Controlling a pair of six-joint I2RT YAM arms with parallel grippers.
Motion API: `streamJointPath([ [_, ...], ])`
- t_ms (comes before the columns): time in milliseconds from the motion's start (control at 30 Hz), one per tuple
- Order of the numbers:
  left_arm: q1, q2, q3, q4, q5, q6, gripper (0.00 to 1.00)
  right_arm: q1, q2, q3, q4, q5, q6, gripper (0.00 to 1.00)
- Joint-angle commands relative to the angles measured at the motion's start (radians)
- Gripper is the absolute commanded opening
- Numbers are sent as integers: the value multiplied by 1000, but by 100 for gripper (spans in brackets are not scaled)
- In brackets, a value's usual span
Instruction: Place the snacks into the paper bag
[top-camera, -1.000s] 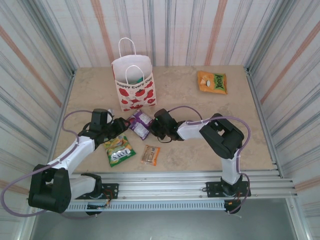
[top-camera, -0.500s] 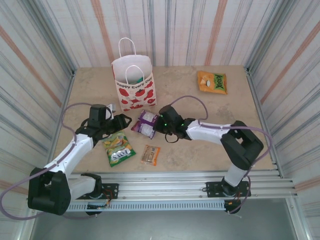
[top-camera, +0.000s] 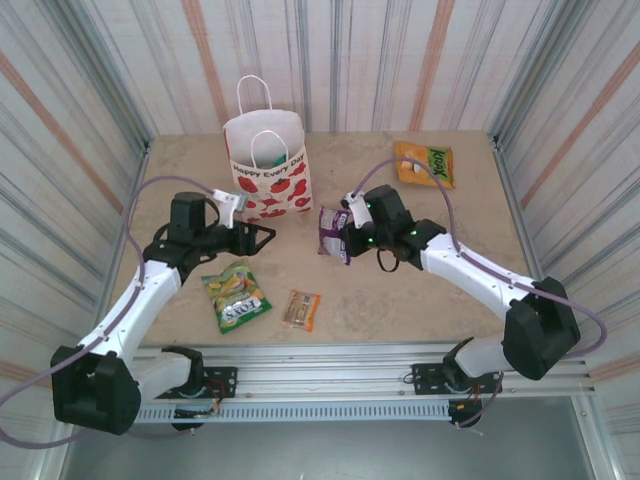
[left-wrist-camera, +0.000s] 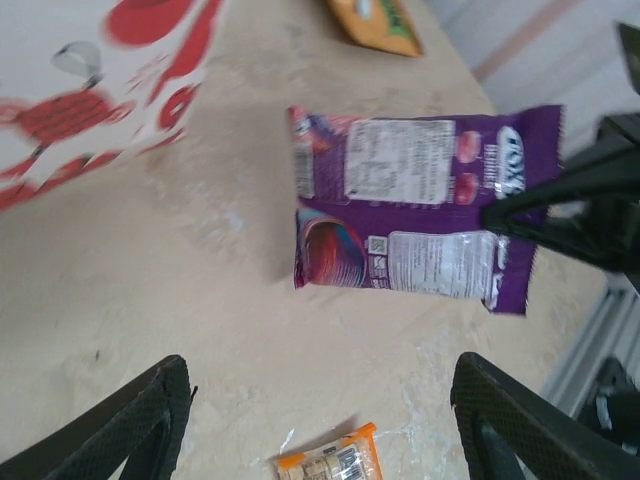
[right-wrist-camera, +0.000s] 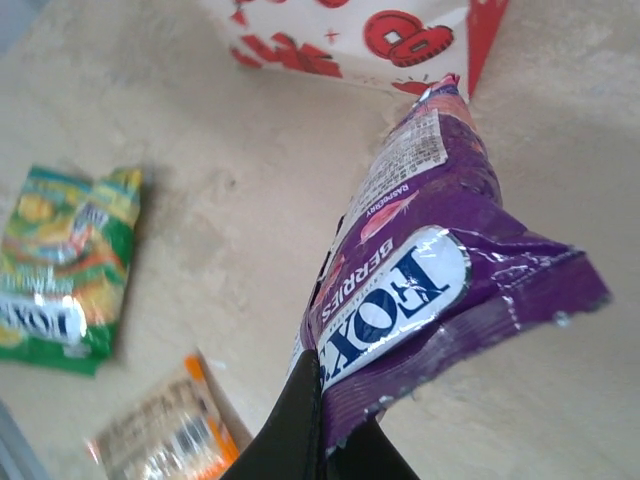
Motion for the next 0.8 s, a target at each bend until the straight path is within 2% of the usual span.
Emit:
streamJointPath([
  [0, -11, -14, 68, -85, 148, 252, 72, -36, -62, 94, -176, -186, -358, 0],
  [133, -63, 5, 129, -180, 164, 439, 73, -70, -68, 190, -358, -196, -531, 0],
  [367, -131, 62, 215, -272, 183, 637, 74, -64, -49, 333, -606, -188, -776, 0],
  [600, -242, 147, 278, -310, 134, 697, 75, -20, -48, 373, -670, -172, -961, 0],
  [767, -297, 200, 303, -293, 123, 662, 74, 5, -37, 388, -679, -170, -1012, 0],
])
